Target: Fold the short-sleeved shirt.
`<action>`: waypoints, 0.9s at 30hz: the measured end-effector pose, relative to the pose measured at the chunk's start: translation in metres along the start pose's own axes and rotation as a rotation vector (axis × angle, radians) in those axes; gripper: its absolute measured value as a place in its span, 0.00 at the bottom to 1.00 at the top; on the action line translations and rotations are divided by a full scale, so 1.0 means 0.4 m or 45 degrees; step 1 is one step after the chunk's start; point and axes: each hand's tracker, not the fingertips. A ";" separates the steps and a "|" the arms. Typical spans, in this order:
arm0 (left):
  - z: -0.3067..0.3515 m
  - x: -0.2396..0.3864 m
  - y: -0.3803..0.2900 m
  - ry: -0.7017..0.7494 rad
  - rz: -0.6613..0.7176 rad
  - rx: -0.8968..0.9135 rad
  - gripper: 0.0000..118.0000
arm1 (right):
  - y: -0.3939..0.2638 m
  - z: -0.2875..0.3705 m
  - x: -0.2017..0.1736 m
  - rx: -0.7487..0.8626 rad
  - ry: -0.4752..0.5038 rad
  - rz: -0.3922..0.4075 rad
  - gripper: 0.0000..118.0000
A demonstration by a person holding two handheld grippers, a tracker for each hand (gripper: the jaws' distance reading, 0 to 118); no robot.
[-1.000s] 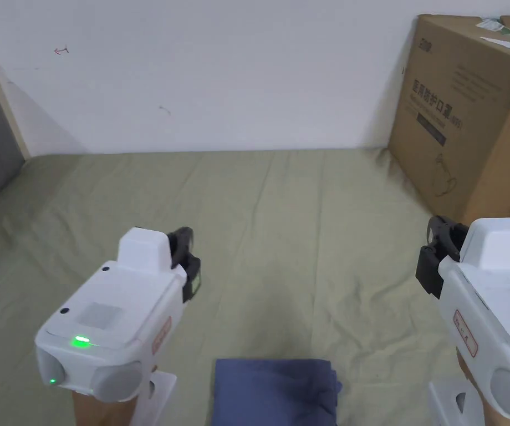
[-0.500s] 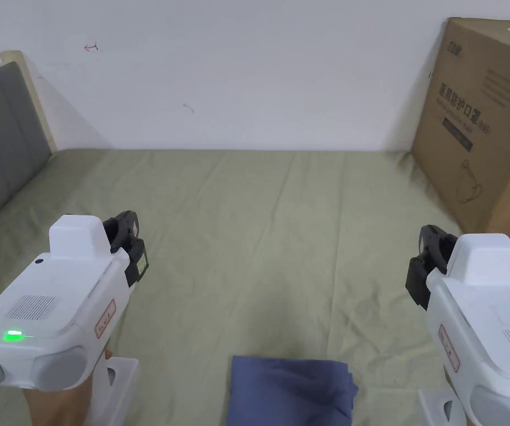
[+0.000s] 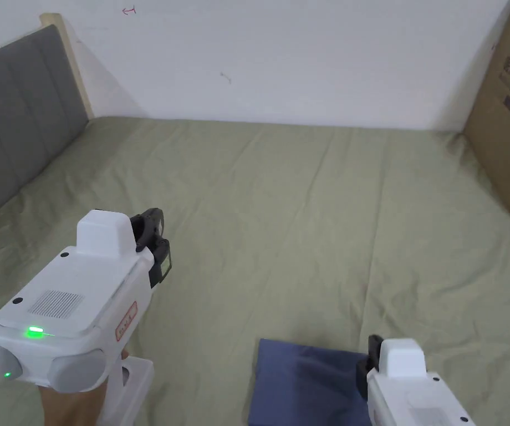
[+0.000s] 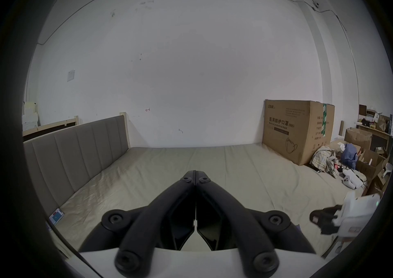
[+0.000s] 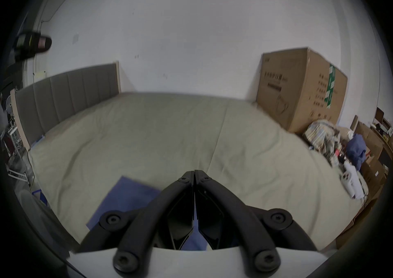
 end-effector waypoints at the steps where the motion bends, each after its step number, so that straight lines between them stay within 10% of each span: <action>1: -0.003 -0.002 -0.007 -0.001 -0.002 -0.013 0.00 | -0.023 -0.013 -0.009 -0.014 0.002 -0.002 0.00; 17: -0.084 -0.015 -0.140 -0.166 0.194 -0.477 0.06 | -0.194 -0.107 -0.056 -0.178 -0.015 0.137 0.00; 21: -0.138 -0.010 -0.206 -0.277 0.418 -0.775 0.38 | -0.186 -0.093 -0.051 -0.163 -0.002 0.108 0.00; 24: -0.192 -0.015 -0.293 -0.360 0.545 -0.965 0.82 | -0.179 -0.088 -0.048 -0.163 0.013 0.090 0.00; 27: -0.230 0.000 -0.355 -0.399 0.550 -1.040 0.89 | -0.169 -0.083 -0.044 -0.167 0.025 0.085 0.00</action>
